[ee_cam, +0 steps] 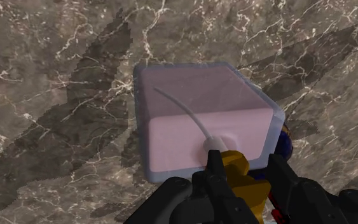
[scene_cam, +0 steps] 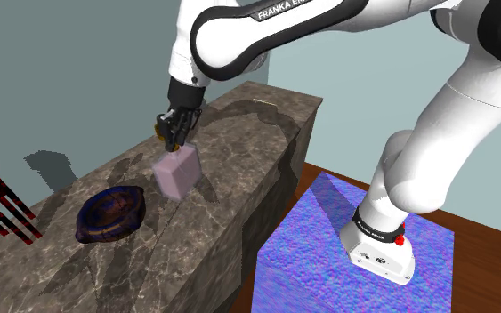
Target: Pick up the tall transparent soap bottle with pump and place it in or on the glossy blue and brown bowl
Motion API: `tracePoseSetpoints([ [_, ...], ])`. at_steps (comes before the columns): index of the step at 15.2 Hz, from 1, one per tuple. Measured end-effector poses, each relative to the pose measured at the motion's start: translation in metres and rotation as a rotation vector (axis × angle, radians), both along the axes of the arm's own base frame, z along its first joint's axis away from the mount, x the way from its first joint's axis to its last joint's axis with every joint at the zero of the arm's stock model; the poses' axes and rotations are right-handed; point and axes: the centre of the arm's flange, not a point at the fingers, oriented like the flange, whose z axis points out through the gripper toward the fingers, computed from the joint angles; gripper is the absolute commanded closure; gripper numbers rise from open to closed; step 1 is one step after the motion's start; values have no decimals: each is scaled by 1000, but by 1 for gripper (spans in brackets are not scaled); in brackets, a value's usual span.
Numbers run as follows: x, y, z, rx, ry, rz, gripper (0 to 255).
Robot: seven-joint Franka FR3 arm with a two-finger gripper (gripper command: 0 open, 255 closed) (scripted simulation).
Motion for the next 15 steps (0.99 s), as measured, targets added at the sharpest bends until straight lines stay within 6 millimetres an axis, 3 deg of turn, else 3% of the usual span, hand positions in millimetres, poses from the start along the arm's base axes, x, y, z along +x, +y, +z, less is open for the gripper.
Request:
tracePoseSetpoints([
  [9, 1, 0, 47, 0, 0, 0, 255],
  [15, 35, 54, 67, 0, 0, 2, 255],
])
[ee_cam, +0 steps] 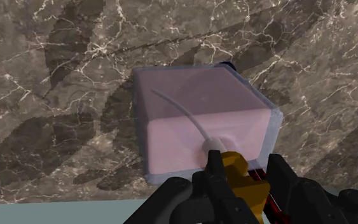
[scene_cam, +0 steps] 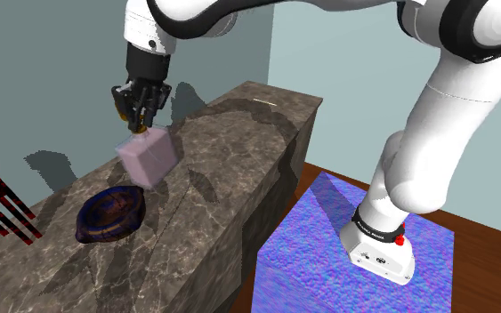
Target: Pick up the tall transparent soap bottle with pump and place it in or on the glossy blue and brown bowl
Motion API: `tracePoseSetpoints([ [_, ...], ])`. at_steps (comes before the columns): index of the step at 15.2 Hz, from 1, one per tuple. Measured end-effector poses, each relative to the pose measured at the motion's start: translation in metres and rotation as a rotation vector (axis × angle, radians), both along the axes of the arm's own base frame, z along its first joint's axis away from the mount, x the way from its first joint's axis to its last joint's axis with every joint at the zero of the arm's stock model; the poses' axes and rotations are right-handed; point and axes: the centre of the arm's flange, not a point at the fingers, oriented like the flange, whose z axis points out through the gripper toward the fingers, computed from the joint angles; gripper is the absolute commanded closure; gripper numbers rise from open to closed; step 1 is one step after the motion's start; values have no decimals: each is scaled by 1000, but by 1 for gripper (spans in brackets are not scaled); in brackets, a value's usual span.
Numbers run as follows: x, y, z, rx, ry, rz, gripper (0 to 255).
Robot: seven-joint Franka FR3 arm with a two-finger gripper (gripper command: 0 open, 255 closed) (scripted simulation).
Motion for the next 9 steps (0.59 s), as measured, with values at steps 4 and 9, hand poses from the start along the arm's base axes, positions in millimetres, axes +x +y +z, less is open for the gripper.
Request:
tracePoseSetpoints([
  [4, 30, 43, 15, 0, 0, 0, 255],
  [9, 69, 92, 33, 0, 0, 1, 255],
])
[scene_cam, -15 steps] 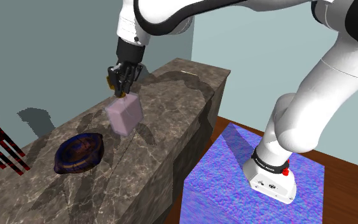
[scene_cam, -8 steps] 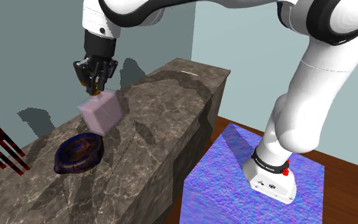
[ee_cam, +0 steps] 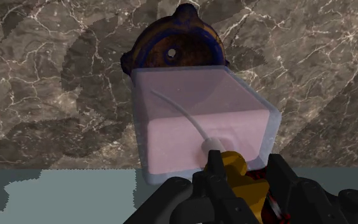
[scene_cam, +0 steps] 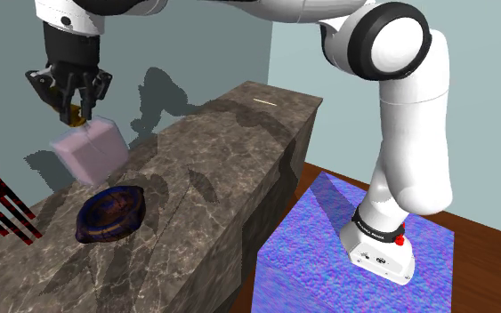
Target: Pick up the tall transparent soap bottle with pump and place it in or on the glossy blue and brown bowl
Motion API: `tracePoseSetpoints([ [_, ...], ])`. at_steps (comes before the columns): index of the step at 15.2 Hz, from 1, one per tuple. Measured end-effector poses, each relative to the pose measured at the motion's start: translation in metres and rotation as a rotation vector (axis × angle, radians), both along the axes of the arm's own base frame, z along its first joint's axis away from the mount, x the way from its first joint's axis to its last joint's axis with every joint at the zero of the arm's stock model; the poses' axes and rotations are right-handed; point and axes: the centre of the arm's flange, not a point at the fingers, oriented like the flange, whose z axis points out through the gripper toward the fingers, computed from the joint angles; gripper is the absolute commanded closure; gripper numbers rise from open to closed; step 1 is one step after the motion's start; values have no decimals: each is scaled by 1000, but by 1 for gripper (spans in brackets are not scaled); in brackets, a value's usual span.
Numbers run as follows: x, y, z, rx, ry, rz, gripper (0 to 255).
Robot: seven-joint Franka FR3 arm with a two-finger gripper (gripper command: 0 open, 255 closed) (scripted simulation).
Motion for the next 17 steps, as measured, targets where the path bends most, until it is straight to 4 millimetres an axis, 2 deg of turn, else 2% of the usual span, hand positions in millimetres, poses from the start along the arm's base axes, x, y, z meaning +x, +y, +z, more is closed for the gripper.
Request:
tracePoseSetpoints([
  [2, 9, 16, 2, 0, 0, -1, 255],
  [4, 11, 20, -4, -1, 0, -2, 255],
  [17, 12, 20, -73, -1, 0, -3, 255],
])
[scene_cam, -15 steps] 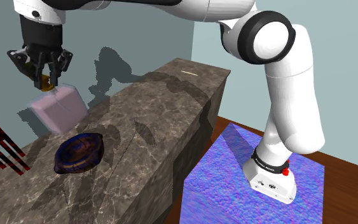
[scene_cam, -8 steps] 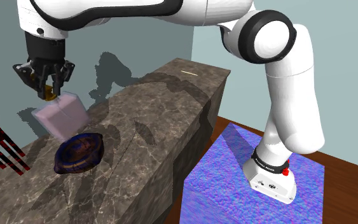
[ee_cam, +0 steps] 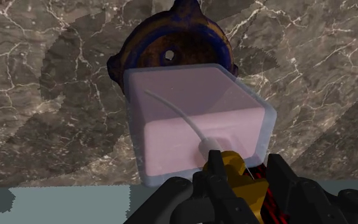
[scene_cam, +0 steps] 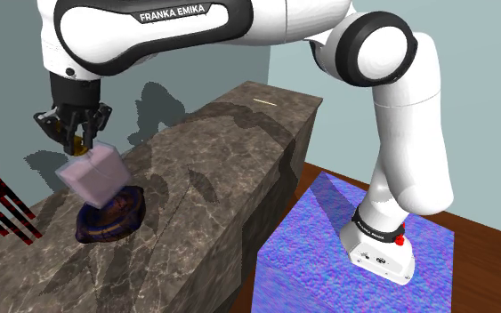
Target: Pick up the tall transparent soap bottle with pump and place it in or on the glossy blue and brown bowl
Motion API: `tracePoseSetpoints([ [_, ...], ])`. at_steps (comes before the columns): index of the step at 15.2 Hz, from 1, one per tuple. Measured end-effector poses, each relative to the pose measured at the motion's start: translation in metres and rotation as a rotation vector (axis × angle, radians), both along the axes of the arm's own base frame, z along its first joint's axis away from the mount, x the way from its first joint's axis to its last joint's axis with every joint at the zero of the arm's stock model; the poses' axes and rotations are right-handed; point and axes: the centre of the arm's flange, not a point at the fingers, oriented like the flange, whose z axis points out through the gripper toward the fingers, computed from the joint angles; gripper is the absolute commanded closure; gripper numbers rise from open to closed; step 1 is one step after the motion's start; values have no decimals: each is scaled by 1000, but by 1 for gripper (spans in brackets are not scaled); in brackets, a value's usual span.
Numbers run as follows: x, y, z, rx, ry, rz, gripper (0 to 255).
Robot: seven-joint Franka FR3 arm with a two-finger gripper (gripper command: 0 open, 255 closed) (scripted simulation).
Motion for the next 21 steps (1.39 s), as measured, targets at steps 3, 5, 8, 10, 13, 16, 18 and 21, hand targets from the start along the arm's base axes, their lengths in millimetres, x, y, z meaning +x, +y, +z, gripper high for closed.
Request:
tracePoseSetpoints([
  [3, 0, -1, -15, 0, 0, 0, 255],
  [5, -1, 0, -26, 0, 0, 0, 255],
  [8, 0, 2, -41, 0, 0, 0, 255],
  [10, 0, 1, -46, 0, 0, 0, 255],
  [13, 0, 1, -47, 0, 0, 0, 255],
  [16, 0, 1, -47, 0, 0, 0, 0],
  [18, 0, 1, -47, 1, -1, 0, 0],
  [21, 0, 1, -47, 1, -1, 0, 0],
])
